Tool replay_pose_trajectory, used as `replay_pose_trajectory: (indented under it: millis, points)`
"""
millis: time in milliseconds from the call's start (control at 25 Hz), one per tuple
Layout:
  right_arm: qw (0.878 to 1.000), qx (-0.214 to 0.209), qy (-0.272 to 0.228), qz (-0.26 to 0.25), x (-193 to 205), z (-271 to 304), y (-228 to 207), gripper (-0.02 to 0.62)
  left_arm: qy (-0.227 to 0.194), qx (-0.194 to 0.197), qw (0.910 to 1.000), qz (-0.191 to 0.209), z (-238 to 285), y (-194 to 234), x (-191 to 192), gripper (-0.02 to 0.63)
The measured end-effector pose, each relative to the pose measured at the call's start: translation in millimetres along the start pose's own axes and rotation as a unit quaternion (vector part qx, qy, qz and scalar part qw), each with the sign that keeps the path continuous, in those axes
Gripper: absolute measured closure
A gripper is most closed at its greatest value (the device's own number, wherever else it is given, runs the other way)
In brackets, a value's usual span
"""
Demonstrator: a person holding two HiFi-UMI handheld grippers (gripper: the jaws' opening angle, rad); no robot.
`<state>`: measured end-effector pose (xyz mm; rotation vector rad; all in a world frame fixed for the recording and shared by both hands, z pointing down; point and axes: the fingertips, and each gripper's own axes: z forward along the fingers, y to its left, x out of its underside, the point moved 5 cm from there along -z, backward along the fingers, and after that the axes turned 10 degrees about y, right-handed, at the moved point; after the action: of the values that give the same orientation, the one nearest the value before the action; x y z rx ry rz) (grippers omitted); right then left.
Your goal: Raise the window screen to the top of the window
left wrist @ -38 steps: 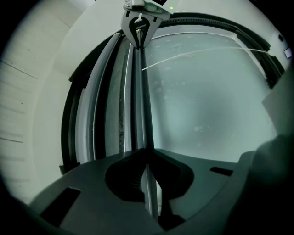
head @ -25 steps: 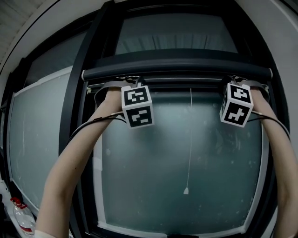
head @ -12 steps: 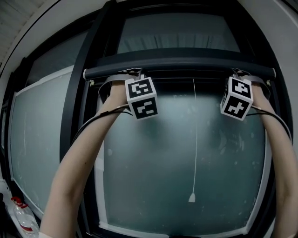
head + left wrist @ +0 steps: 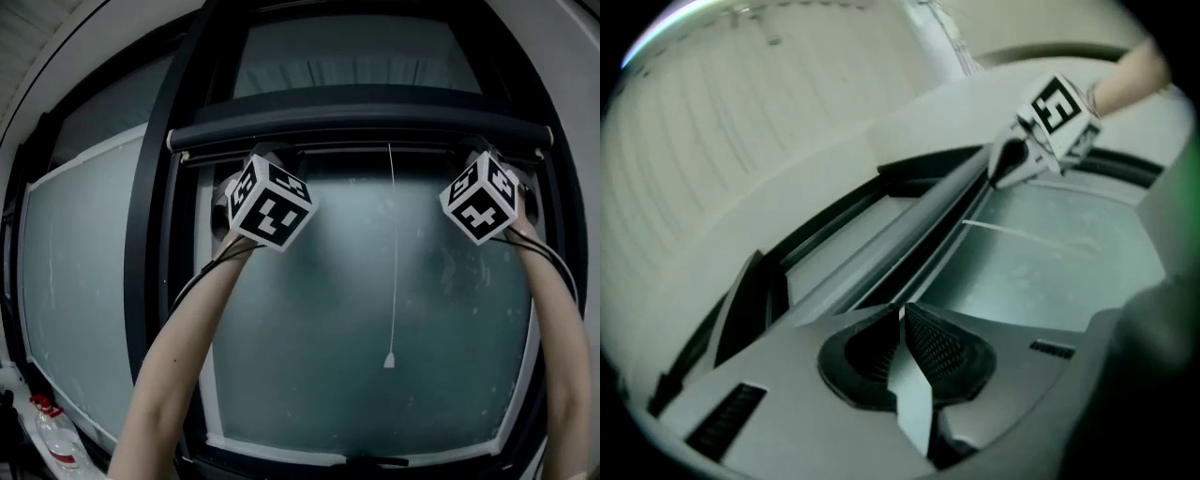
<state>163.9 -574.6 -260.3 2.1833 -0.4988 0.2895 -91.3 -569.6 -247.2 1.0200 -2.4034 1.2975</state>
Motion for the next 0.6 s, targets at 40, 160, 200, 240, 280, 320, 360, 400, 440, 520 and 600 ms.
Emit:
replay_pose_trajectory:
  millis: [40,160,200,240,280,320,360,400,440,520,600]
  points:
    - [0.999,-0.007,-0.013,0.044,4.3,-6.3,4.8,0.566,-0.016,0.013,0.9988,-0.045,-7.9,-5.7,3.5,0.584]
    - [0.978,-0.046,-0.062,0.193,26.8,-33.5,38.1,0.566,-0.048,0.092,0.9723,-0.209,-36.9,-43.1,30.7,0.584]
    - [0.964,-0.068,-0.078,0.243,38.3,-47.2,55.1,0.566,-0.058,0.12,0.9534,-0.271,-49.6,-61.5,43.4,0.584]
    - [0.948,-0.094,-0.093,0.291,51.0,-63.8,74.5,0.566,-0.066,0.137,0.9345,-0.322,-64.2,-80.6,56.4,0.584]
    - [0.93,-0.119,-0.102,0.333,64.2,-83.0,95.8,0.566,-0.069,0.14,0.9211,-0.356,-80.5,-99.5,69.7,0.584]
    - [0.913,-0.141,-0.106,0.368,77.3,-104.2,118.0,0.566,-0.065,0.134,0.9157,-0.373,-97.7,-117.8,83.5,0.584]
    - [0.898,-0.158,-0.105,0.398,89.1,-126.3,139.8,0.57,-0.054,0.124,0.9161,-0.377,-114.3,-135.9,98.3,0.584]
    - [0.885,-0.17,-0.103,0.422,99.2,-148.6,160.7,0.574,-0.038,0.117,0.9179,-0.377,-129.4,-154.4,113.9,0.584]
    - [0.873,-0.18,-0.1,0.442,107.9,-170.2,180.6,0.577,-0.021,0.119,0.9166,-0.381,-143.0,-174.2,130.2,0.584]
    - [0.848,-0.203,-0.09,0.481,124.8,-211.8,221.5,0.589,0.003,0.152,0.8934,-0.423,-171.4,-219.9,163.2,0.584]
    - [0.827,-0.245,-0.066,0.502,142.7,-252.6,271.4,0.589,0.021,0.185,0.8554,-0.483,-209.7,-268.6,199.4,0.584]
